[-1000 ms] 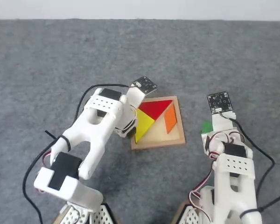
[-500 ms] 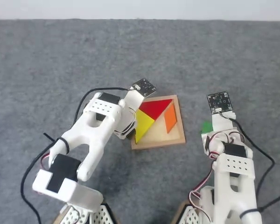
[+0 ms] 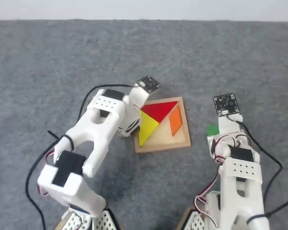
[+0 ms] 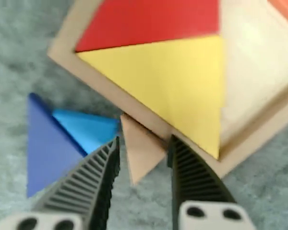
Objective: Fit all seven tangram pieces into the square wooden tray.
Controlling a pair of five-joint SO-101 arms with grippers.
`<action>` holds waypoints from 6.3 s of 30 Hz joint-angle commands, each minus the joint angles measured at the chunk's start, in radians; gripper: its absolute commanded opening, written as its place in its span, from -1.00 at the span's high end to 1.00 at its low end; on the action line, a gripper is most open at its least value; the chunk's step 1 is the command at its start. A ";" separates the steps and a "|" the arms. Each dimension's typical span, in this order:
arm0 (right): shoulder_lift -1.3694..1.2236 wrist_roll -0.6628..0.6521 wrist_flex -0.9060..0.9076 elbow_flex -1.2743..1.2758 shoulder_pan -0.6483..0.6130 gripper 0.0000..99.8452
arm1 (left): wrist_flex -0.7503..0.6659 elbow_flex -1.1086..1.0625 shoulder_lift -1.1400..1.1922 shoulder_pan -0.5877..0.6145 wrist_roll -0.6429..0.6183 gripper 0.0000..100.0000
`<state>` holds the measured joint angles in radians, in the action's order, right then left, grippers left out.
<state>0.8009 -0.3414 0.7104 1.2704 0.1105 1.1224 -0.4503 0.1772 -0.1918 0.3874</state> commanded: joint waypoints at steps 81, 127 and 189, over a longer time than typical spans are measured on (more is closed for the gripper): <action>0.030 -0.008 -0.025 -0.005 0.002 0.98 | 0.365 0.452 -0.012 -0.157 -0.322 0.98; 0.030 -0.012 -0.025 -0.005 -0.002 0.98 | 0.519 1.012 0.531 -0.201 -0.494 0.78; 0.030 -0.012 -0.024 -0.006 -0.004 0.98 | 0.486 0.963 0.534 -0.345 -0.397 0.84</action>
<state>0.8009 -0.3414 0.7073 1.2704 0.1105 1.5428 0.3951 0.7204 -0.5155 -0.0176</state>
